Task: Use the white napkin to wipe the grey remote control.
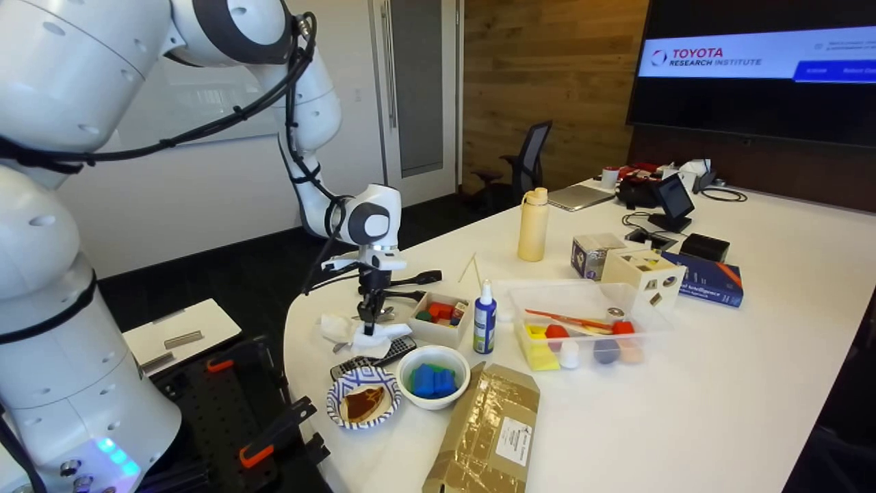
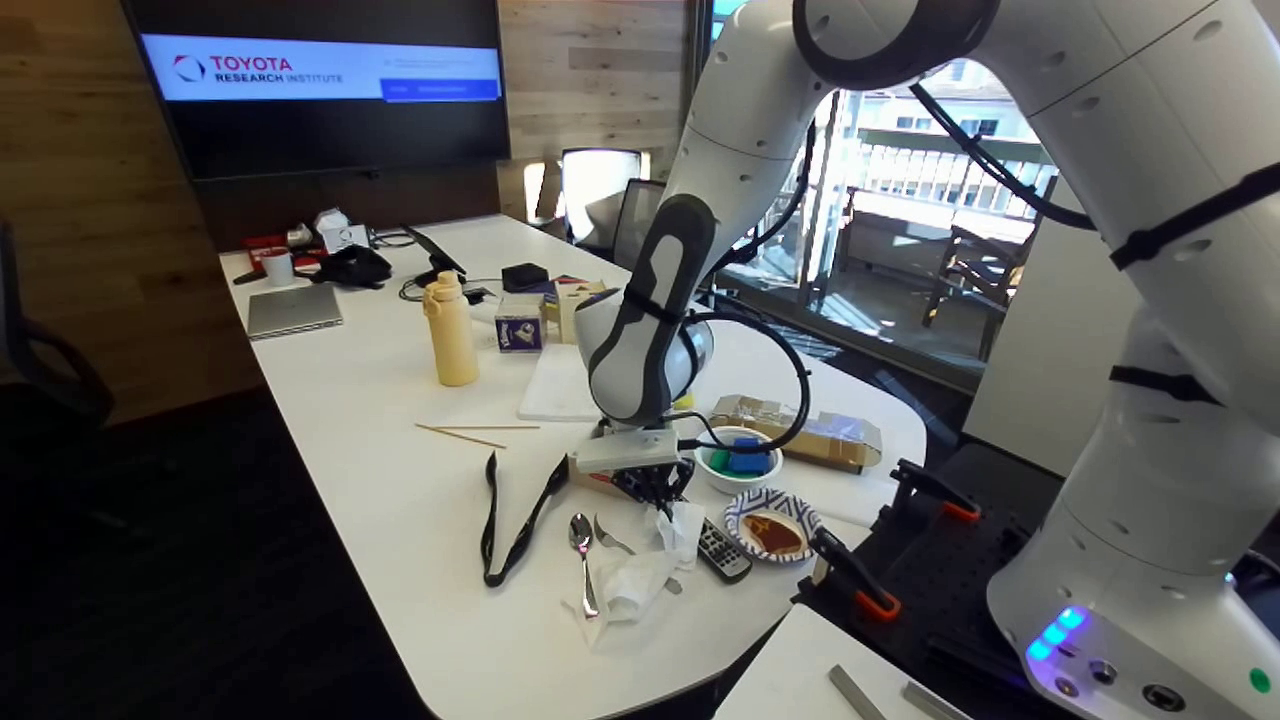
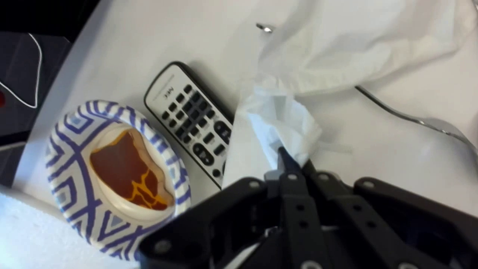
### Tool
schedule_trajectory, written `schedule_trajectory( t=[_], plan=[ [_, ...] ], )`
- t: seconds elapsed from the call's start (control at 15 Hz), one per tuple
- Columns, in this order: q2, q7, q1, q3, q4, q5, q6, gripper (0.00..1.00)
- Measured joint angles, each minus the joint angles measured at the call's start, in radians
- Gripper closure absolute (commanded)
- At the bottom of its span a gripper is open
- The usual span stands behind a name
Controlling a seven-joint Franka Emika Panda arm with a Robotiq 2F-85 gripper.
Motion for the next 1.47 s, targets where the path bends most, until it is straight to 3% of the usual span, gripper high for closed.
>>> schedule_trajectory(
  t=[0.47, 0.8, 1.47],
  plan=[
    [-0.030, -0.020, -0.033, 0.059, -0.150, 0.124, 0.000, 1.00],
    [-0.064, -0.081, -0.033, 0.085, -0.165, 0.142, 0.019, 1.00],
    [-0.255, -0.110, 0.169, 0.105, -0.019, -0.065, -0.041, 1.00]
  ],
)
